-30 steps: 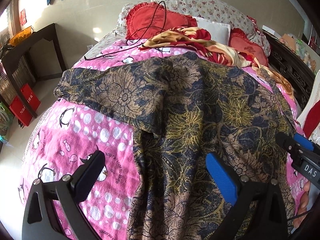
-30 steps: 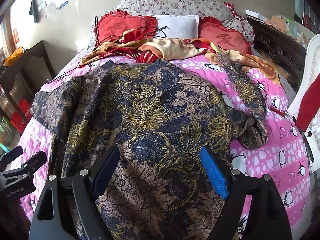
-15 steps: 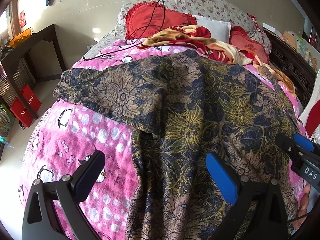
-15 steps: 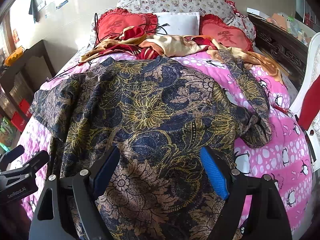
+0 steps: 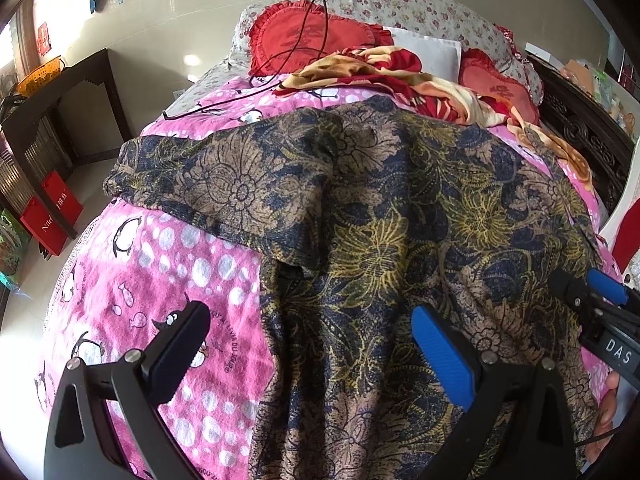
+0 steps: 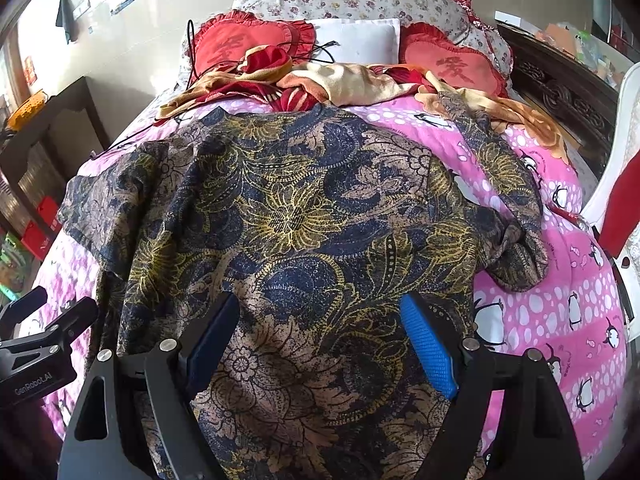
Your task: Fold small clothes
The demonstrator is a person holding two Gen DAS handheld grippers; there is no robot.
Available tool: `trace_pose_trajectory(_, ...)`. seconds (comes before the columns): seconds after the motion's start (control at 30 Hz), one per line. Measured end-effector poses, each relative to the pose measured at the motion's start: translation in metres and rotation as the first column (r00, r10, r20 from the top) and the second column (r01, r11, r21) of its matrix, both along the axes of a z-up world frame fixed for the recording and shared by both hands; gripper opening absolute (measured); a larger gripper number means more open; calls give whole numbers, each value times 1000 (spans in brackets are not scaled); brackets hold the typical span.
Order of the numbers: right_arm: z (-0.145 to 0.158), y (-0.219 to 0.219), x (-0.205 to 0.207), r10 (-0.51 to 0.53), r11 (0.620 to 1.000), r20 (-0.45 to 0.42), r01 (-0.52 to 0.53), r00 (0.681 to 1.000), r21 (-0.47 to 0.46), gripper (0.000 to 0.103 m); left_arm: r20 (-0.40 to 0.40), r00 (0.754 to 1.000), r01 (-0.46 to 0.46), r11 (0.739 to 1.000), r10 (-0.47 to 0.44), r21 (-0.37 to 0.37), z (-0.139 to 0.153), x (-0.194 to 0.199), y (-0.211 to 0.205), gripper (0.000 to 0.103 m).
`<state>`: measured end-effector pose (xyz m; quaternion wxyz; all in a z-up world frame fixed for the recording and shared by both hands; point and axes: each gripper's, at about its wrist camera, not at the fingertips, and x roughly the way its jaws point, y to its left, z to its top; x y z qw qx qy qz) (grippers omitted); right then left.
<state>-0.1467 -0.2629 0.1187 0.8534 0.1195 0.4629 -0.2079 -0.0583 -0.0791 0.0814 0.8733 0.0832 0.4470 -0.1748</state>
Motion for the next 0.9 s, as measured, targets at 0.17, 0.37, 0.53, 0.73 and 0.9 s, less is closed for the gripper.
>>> trace_pose_trajectory(0.17, -2, 0, 0, 1, 1000, -2, -1, 1000, 0, 79, -3, 1000, 1, 1000, -1, -2, -1, -1, -1, 103)
trace_pose_trajectory(0.37, -4, -2, -1, -5, 1000, -6, 5, 1000, 4, 79, 2, 1000, 8, 1000, -8, 0, 0, -3, -5, 103)
trace_pose_trajectory(0.53, -5, -3, -1, -6, 1000, -9, 7, 1000, 9, 79, -1, 1000, 7, 1000, -7, 0, 0, -3, -6, 103)
trace_pose_trajectory(0.73, -6, -3, 0, -6, 1000, -10, 6, 1000, 11, 79, -3, 1000, 9, 1000, -9, 1, 0, -3, -8, 103)
trace_pose_trajectory(0.9, -8, -1, 3, -1, 1000, -14, 1, 1000, 9, 79, -14, 1000, 3, 1000, -3, -2, -2, 0, -7, 103)
